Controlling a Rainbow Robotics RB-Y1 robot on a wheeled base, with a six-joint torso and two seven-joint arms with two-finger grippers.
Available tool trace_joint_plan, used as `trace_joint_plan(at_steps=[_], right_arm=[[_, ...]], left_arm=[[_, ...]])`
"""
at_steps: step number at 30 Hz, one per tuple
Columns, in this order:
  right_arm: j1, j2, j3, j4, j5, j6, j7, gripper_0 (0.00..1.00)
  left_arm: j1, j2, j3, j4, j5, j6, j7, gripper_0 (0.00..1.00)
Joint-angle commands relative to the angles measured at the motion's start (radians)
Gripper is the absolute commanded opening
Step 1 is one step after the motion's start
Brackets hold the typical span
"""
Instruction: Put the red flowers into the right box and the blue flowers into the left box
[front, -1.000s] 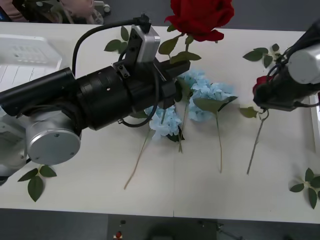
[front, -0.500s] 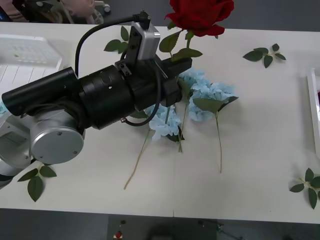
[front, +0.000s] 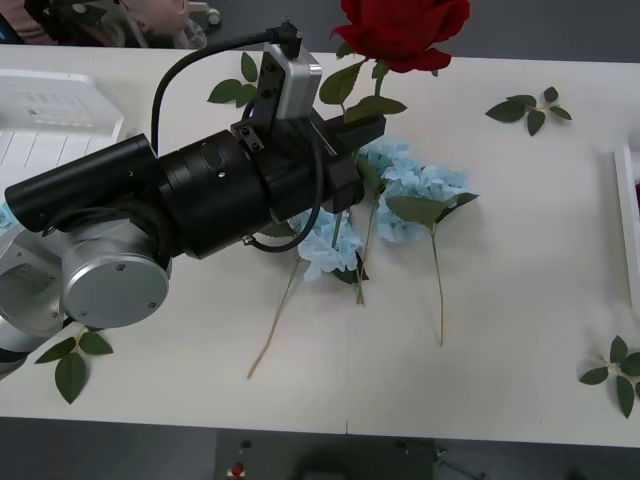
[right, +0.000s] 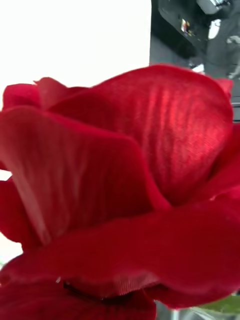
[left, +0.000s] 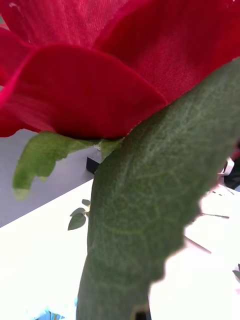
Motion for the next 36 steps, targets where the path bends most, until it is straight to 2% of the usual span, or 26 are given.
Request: trace_joint_plan(at_steps=[1,4,8,9,10,11,13,15,18,24,28,30,32,33,35,36], right_arm=[[-0.014,0.06,0.0,0.153,0.013,-0.129,-0.008,0.0],[-0.012,0.078,0.038,0.204,0.014,-0.182,-0.059,0.0],[-0.014,0.084,0.064,0.21,0.014,-0.186,-0.116,0.0],[-0.014,0.089,0.061,0.21,0.013,-0.187,-0.12,0.1],[-0.014,0.092,0.057,0.21,0.013,-0.189,-0.123,0.33],[-0.012,0.092,0.054,0.21,0.013,-0.189,-0.123,0.4],[-0.012,0.092,0.032,0.21,-0.028,-0.186,-0.119,0.67],[-0.014,0.09,0.002,0.207,-0.088,-0.178,-0.111,0.84],[-0.014,0.087,-0.043,0.173,-0.156,-0.141,-0.102,0.99],[-0.003,0.053,-0.166,-0.031,-0.32,0.028,-0.076,1.0],[0.086,-0.009,-0.195,-0.281,-0.486,0.048,-0.06,1.0],[0.164,-0.042,-0.212,-0.427,-0.561,0.002,-0.056,1.0],[0.313,-0.069,-0.271,-0.651,-0.616,-0.097,-0.054,1.0],[0.345,-0.069,-0.29,-0.694,-0.622,-0.116,-0.053,1.0],[0.489,-0.065,-0.388,-0.866,-0.65,-0.192,-0.05,1.0],[0.521,-0.06,-0.408,-0.902,-0.651,-0.21,-0.048,1.0]], left_arm=[[-0.012,-0.011,0.001,-0.011,0.004,-0.014,-0.012,0.0],[-0.012,-0.011,0.001,-0.011,0.004,-0.014,-0.012,0.0],[-0.012,-0.011,0.001,-0.011,0.004,-0.014,-0.012,0.0],[-0.012,-0.011,0.001,-0.011,0.004,-0.014,-0.012,0.0],[-0.012,-0.011,0.001,-0.011,0.004,-0.014,-0.012,0.0],[-0.012,-0.011,0.001,-0.011,0.004,-0.014,-0.012,0.0],[-0.012,-0.011,0.001,-0.011,0.004,-0.014,-0.012,0.0],[-0.012,-0.011,0.001,-0.011,0.004,-0.014,-0.012,0.0],[-0.012,-0.011,0.001,-0.011,0.004,-0.014,-0.012,0.0],[0.011,-0.055,0.003,0.006,0.022,-0.078,0.003,0.0],[0.01,-0.081,0.011,0.029,0.054,-0.084,0.012,0.0],[0.01,-0.093,0.012,0.046,0.07,-0.086,0.018,0.0],[0.004,-0.115,0.015,0.086,0.096,-0.095,0.026,0.0],[0.002,-0.12,0.015,0.093,0.107,-0.098,0.026,0.0],[-0.005,-0.143,0.014,0.128,0.168,-0.113,0.034,0.0],[-0.008,-0.15,0.015,0.136,0.189,-0.115,0.034,0.0]])
